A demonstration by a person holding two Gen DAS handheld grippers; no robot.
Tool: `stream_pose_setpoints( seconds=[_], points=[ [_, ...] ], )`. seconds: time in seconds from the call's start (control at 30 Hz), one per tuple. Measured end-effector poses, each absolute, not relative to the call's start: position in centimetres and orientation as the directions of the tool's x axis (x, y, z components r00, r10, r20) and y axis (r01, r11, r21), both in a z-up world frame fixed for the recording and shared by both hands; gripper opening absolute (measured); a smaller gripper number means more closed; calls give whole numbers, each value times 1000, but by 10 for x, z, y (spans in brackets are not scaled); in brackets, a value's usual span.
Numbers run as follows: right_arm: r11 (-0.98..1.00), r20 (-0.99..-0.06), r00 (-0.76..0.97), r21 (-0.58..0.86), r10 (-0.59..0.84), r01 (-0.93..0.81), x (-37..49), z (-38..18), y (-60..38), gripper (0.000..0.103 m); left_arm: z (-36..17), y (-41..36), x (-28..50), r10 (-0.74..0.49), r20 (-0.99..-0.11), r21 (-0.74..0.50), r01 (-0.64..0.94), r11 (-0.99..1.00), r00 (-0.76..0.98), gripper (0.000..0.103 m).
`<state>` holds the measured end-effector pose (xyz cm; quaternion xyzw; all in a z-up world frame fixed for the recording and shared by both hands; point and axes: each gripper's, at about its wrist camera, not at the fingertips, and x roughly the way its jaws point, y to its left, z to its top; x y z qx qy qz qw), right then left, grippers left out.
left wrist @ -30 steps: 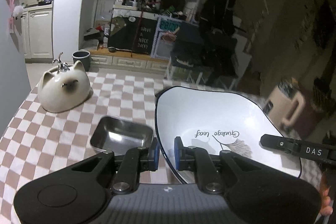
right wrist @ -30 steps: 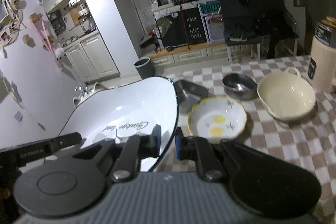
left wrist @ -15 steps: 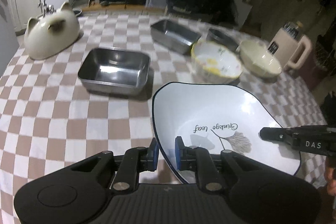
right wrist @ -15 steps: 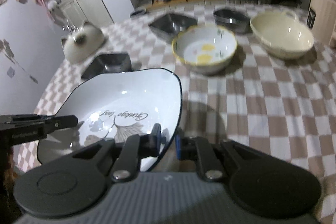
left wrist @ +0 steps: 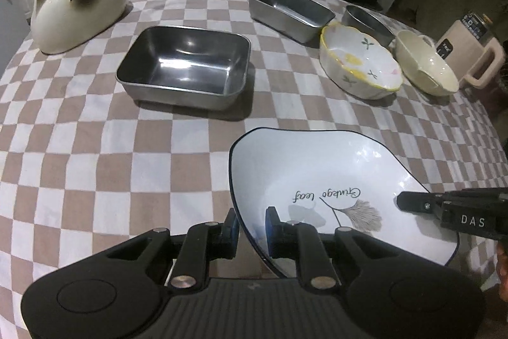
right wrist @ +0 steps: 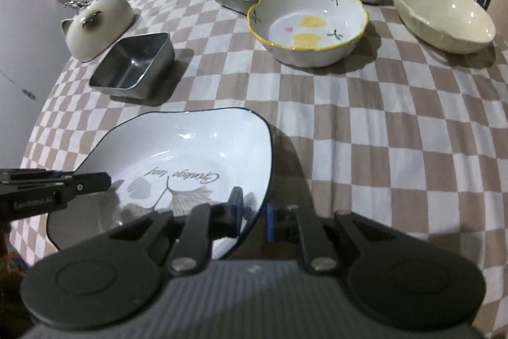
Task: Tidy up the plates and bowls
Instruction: 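Lower the white plate onto the cloth and open both tools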
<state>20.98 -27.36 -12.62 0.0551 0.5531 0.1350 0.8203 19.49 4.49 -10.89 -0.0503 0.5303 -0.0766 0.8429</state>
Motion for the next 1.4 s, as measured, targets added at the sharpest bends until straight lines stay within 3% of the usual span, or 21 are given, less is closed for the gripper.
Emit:
stream_pose_setpoints(
  seconds=[1.07, 1.4],
  points=[
    [969, -928, 285, 213, 241, -125, 220, -147, -262, 22, -130, 45, 211, -168, -917, -151, 76, 986, 361, 22],
    [963, -928, 266, 231, 261, -138, 222, -148, -262, 27, -134, 44, 212, -162, -927, -138, 95, 986, 337, 22]
  ],
)
